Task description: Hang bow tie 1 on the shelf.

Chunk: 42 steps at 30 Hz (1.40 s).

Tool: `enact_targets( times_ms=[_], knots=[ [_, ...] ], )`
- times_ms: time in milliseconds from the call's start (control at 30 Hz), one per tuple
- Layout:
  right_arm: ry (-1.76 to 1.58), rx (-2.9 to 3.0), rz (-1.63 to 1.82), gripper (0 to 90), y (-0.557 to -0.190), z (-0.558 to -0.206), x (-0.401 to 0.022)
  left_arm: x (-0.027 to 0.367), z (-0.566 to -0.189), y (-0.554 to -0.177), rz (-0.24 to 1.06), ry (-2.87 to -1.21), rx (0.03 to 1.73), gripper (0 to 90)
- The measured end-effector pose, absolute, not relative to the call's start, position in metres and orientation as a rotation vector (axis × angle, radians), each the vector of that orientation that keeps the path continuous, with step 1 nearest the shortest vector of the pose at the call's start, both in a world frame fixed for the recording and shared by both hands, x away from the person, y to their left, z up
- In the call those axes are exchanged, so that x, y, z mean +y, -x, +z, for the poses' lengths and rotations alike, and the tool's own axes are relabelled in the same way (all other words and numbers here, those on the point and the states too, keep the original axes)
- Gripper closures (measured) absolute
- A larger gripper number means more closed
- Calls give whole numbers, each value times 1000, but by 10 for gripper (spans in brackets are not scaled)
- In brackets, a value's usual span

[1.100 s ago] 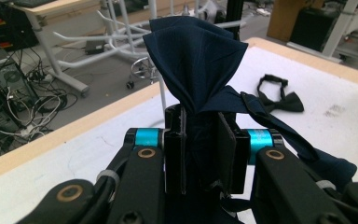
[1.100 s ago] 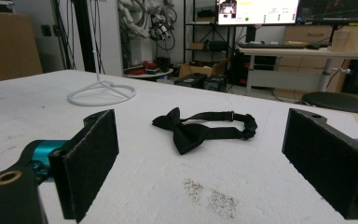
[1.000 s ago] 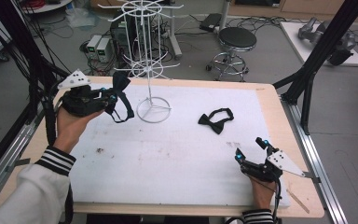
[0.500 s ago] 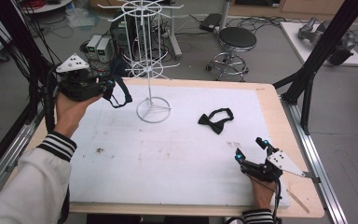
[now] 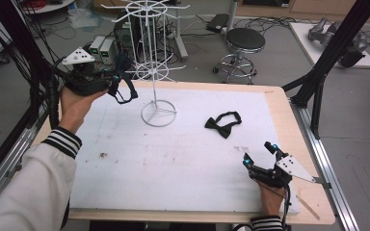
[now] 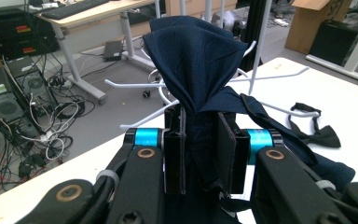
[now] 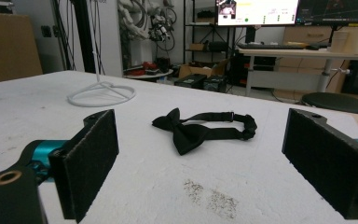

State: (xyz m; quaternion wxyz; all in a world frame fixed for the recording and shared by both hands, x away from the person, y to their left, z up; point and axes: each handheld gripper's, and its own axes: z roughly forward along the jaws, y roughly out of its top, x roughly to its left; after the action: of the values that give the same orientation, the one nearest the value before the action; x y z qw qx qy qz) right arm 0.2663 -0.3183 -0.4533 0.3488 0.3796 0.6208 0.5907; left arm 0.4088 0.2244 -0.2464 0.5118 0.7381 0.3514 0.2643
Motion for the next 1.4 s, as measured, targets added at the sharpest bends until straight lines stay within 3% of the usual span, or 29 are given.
enact_targets(
  times_ms=[1400],
  knots=[
    [-989,1609,1537,100,-266,-453,-318,203,-252,-439,681,-1816,872,740]
  ],
)
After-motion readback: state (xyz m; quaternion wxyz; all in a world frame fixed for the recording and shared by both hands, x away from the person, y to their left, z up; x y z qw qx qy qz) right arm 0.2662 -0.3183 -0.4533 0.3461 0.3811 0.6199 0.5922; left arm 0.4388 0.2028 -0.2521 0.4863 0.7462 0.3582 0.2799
